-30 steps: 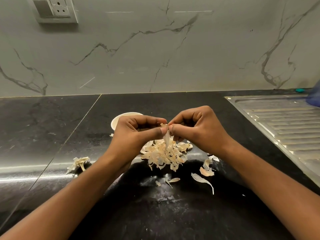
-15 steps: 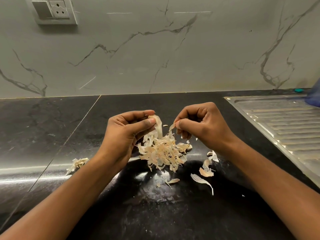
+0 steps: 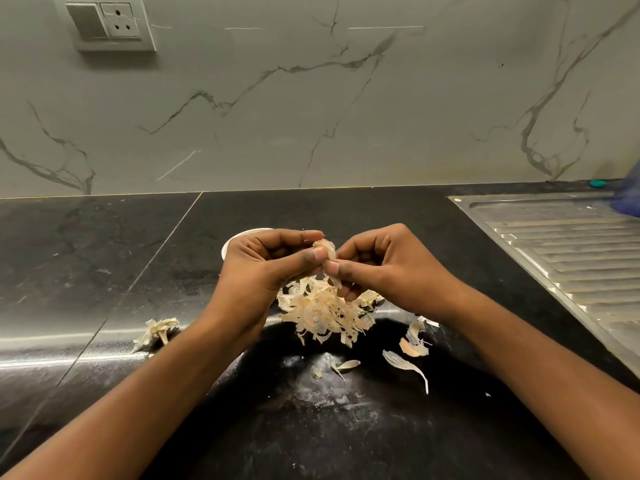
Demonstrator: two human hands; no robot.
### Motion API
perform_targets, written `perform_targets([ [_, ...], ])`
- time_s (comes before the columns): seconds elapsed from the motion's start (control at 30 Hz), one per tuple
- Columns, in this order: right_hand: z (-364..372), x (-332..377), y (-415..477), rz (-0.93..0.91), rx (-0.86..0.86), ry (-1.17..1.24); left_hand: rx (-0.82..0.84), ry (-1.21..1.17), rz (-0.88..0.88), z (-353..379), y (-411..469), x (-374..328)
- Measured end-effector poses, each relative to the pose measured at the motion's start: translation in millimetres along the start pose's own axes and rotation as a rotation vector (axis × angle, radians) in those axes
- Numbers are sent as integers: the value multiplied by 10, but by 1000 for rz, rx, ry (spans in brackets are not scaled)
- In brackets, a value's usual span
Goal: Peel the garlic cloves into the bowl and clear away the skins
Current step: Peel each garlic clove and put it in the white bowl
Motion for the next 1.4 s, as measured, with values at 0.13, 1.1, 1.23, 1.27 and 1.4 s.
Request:
perform_targets([
  [0.13,-6,12,-10,-84,6,-27,23,-28,-18,23,-7,6],
  [1.1,-334,8,11,-32,-95,-108,105,-277,-316,94,-26,15],
  [1.23,-423,45,10,-32,-214,-92,88,-239,-287,75,-10,7],
  [1.27,-428,50,7,-23,-204,-95,82,-237,-275,69,-6,5],
  [1.4,-359,25,0,-18,-73,-260,53,-212,-230,51,20,14],
])
Point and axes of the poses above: each hand's wrist, its own y-axis towards the middle knuckle, its own z-axis out of the palm, x = y × z, the point moved 3 cm from there along y, towards the middle knuckle, and after that the axes turned 9 degrees about y, right-handed, at the moved point
